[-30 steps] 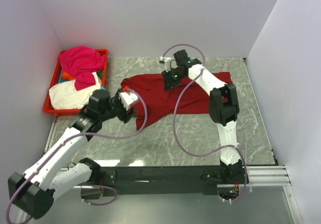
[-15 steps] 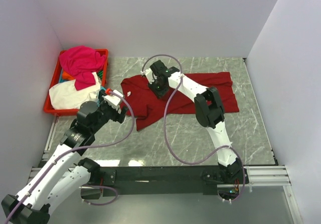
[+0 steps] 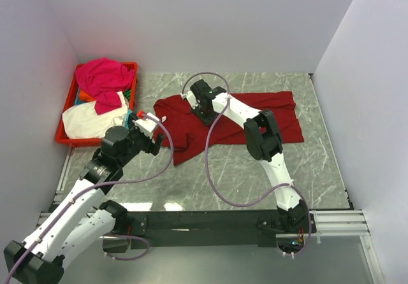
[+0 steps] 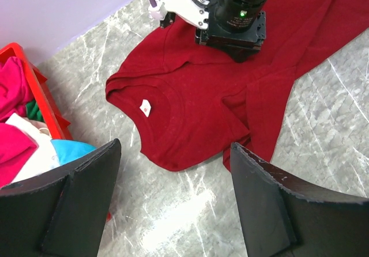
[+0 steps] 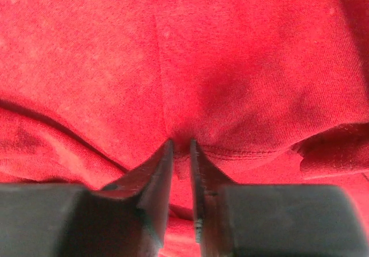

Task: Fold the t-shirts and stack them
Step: Fold the tshirt

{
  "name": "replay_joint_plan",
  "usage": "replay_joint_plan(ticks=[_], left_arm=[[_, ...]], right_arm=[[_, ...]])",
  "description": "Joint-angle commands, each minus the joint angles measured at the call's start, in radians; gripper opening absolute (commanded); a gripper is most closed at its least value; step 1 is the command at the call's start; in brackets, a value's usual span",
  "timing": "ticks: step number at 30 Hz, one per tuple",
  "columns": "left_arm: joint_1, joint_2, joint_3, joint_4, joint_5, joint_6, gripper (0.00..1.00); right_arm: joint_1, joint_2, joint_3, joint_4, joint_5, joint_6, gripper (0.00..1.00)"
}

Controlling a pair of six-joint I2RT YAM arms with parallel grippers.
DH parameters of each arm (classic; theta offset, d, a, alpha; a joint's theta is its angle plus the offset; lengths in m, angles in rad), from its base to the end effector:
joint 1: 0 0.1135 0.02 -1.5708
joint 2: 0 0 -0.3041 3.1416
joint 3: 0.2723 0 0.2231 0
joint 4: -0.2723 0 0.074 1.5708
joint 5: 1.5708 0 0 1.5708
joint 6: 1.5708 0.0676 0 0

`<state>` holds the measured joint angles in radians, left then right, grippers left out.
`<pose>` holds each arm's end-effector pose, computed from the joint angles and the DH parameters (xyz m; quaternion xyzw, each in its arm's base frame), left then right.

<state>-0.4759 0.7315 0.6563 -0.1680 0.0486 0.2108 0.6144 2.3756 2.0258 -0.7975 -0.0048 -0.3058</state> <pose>0.1317 -0.0716 0.3262 0.2792 0.7364 -0.1004 0.6080 0.4245 0.2999 0.1780 -0.4346 0.8758 0.0346 0.2073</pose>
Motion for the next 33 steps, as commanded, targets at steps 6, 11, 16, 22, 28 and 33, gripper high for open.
replay_joint_plan(ticks=[6, 11, 16, 22, 28, 33], left_arm=[[-0.001, -0.015, 0.002, 0.036, 0.008, -0.024, 0.81], [-0.001, -0.020, 0.002, 0.038, 0.005, -0.025, 0.81], [0.000, 0.002, 0.000, 0.084, -0.082, -0.111, 0.85], [0.112, 0.228, 0.124, 0.160, -0.191, -0.574, 0.94], [0.356, 0.552, 0.215, 0.291, 0.147, -1.025, 0.62], [0.396, 0.822, 0.363, 0.352, 0.244, -1.134, 0.51]], right_arm=[[0.025, -0.003, 0.079, -0.037, -0.020, 0.014, 0.02], [0.047, 0.025, 0.175, -0.074, -0.070, 0.031, 0.00], [0.065, 0.051, 0.235, -0.086, -0.110, 0.057, 0.00], [0.062, 0.040, 0.197, -0.063, -0.110, 0.057, 0.00], [0.048, 0.008, 0.171, -0.043, -0.129, 0.070, 0.00], [0.038, -0.012, 0.157, -0.032, -0.147, 0.073, 0.00]])
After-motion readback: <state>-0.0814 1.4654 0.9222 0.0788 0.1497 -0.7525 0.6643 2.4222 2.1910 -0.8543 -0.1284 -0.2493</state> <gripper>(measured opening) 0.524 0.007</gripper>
